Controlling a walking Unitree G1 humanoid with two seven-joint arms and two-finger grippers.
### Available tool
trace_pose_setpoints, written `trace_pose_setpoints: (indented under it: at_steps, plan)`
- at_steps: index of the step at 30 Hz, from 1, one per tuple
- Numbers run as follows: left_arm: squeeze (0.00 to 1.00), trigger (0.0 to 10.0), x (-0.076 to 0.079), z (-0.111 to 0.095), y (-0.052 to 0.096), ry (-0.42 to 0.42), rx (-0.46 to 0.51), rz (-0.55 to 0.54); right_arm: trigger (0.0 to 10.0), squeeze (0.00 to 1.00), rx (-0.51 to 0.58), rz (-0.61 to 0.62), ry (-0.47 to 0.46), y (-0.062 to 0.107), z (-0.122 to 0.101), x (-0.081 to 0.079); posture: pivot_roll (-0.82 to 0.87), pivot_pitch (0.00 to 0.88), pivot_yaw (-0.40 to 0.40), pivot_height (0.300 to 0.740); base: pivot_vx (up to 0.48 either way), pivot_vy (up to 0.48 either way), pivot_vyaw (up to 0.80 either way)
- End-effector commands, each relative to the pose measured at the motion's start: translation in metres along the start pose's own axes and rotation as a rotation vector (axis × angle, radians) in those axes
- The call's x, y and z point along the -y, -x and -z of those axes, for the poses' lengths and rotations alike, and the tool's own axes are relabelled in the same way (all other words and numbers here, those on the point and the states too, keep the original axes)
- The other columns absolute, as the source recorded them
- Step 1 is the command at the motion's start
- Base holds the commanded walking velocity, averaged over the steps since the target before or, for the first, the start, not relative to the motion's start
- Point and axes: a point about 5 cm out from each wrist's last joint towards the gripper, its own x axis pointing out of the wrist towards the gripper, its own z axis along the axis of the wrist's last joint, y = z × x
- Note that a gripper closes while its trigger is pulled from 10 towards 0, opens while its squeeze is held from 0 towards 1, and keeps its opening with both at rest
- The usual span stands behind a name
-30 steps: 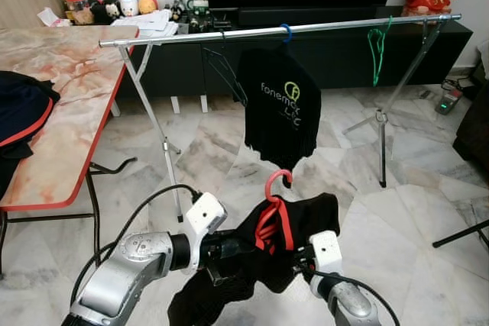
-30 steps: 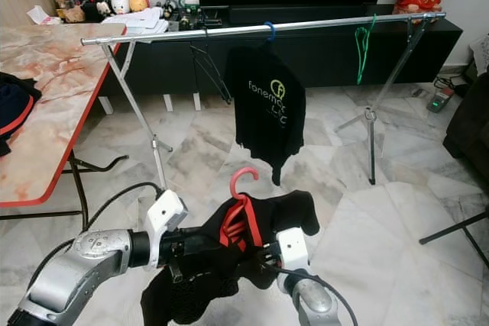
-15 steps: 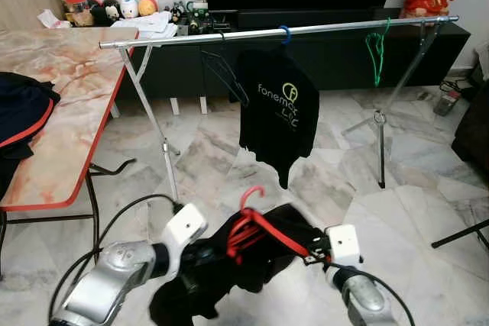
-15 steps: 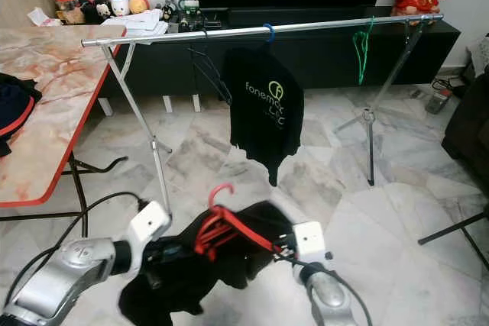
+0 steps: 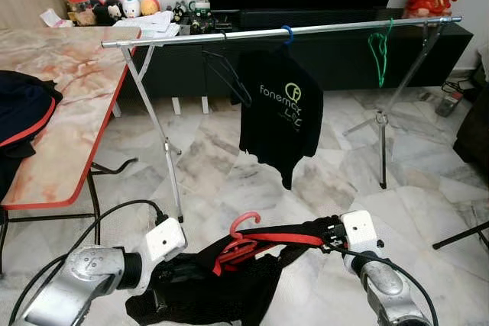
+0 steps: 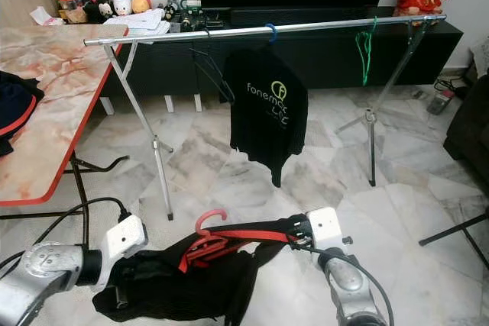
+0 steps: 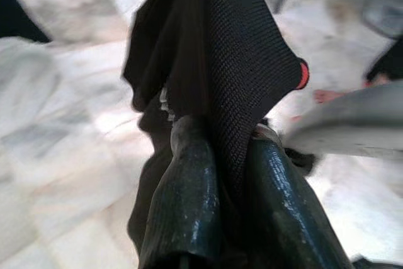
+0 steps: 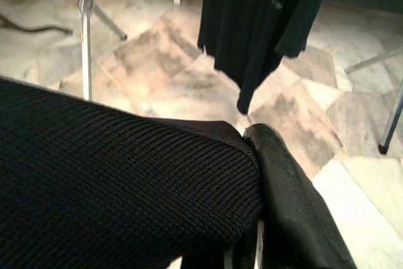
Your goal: Hang hanger
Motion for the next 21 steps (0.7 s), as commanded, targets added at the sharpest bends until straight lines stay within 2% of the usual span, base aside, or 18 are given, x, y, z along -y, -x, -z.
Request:
trace_pose_setpoints:
  at_steps: [1,5,9,13,15,16,18,21]
  plan:
    - [0.0,10.0,-0.001,0.0,0.018,-0.001,0.005,0.017,0.0,0.0,-0.068,0.071,0.005,0.009,0.013,0.02,0.06,0.119,-0.003,0.74,0.0,0.0,0.0]
    - [0.0,10.0,0.001,-0.005,0.023,-0.04,0.022,0.055,0.0,0.0,-0.112,0.032,0.031,0.011,0.02,0.015,0.06,0.123,-0.007,0.74,0.0,0.0,0.0]
    - [0.0,10.0,0.007,-0.011,0.026,-0.078,0.019,0.138,0.0,0.0,-0.133,0.006,0.037,0.011,0.025,0.01,0.06,0.125,-0.011,0.74,0.0,0.0,0.0]
    - [0.0,10.0,0.016,-0.012,0.022,-0.171,-0.09,0.252,0.0,0.0,-0.121,-0.019,0.04,0.01,0.023,0.006,0.07,0.125,-0.013,0.74,0.0,0.0,0.0]
    - [0.0,10.0,0.015,-0.011,0.02,-0.202,-0.13,0.255,0.0,0.0,-0.115,-0.026,0.04,0.009,0.021,0.005,0.07,0.125,-0.013,0.74,0.0,0.0,0.0]
    - [0.0,10.0,0.012,-0.007,0.018,-0.245,-0.189,0.245,0.0,0.0,-0.109,-0.033,0.044,0.008,0.02,0.004,0.07,0.125,-0.013,0.74,0.0,0.0,0.0]
    - [0.0,10.0,0.009,-0.002,0.015,-0.278,-0.249,0.226,0.0,0.0,-0.099,-0.039,0.043,0.007,0.017,0.003,0.07,0.125,-0.013,0.74,0.0,0.0,0.0]
    - [0.0,10.0,0.005,0.003,0.013,-0.316,-0.303,0.208,0.0,0.0,-0.089,-0.051,0.044,0.006,0.014,0.002,0.06,0.124,-0.015,0.74,0.0,0.0,0.0]
